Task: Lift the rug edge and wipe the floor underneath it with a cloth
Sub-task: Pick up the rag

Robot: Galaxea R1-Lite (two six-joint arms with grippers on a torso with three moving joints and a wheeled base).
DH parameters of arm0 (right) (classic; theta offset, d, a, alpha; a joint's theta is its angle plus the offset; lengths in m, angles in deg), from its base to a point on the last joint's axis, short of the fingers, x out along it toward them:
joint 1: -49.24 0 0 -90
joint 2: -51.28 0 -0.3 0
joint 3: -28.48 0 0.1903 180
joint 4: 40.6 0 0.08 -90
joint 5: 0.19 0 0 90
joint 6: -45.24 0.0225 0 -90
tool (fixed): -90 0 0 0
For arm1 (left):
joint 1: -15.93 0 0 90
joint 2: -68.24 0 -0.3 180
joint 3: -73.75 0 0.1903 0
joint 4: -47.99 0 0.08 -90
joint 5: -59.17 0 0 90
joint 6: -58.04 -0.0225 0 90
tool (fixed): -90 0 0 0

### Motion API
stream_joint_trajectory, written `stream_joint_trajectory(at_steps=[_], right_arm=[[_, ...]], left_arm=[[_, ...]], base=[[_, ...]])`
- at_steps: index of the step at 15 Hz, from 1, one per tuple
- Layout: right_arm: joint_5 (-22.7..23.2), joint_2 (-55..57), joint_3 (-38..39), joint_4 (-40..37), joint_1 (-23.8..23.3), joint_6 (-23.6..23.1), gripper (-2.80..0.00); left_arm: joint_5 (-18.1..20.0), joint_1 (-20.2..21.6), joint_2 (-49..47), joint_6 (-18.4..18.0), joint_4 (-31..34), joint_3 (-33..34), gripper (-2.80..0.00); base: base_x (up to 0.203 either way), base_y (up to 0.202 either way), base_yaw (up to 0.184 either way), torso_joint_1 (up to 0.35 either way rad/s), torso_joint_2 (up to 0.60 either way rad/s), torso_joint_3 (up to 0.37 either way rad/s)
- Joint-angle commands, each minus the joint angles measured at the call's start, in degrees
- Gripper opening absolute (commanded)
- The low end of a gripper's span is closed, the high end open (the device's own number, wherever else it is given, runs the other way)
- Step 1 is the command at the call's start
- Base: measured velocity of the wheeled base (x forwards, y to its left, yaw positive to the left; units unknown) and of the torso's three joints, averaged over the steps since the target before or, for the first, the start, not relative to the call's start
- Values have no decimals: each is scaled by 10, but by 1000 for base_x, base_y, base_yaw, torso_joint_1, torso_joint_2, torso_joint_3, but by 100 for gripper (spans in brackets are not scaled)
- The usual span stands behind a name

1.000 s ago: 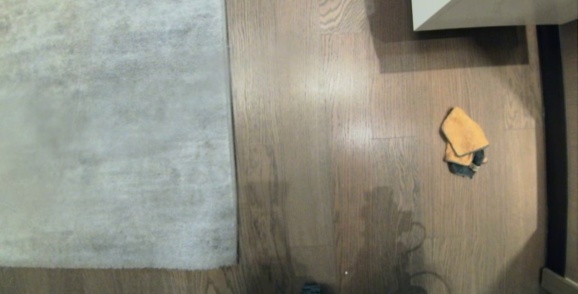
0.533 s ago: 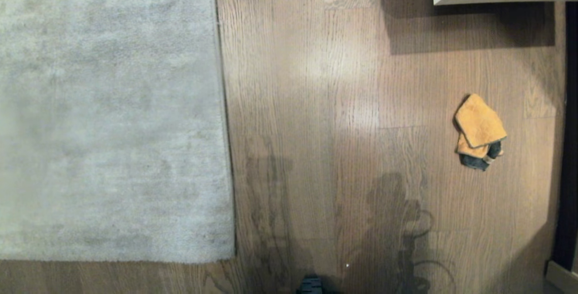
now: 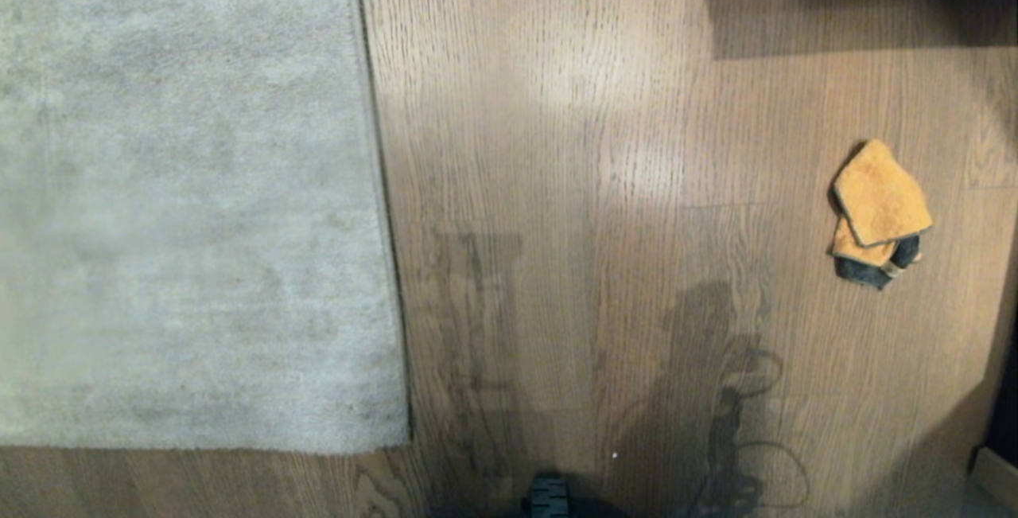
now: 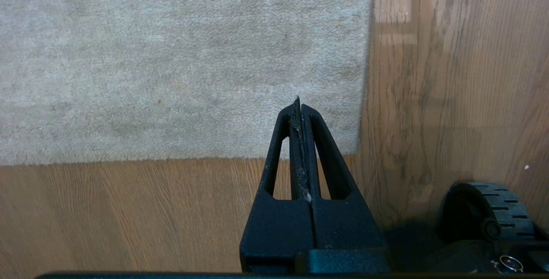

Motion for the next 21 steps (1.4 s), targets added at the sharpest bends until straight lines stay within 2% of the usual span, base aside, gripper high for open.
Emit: stream_joint_trajectory(at_steps=[1, 21], right_arm=[[0, 0, 0, 0, 0, 0, -280], [0, 0, 0, 1, 0, 0, -280]], left_arm=[[0, 0, 0, 0, 0, 0, -280], [0, 0, 0, 0, -1, 1, -280]], base=[[0, 0, 0, -2, -2, -46], [0, 0, 0, 0, 0, 0]])
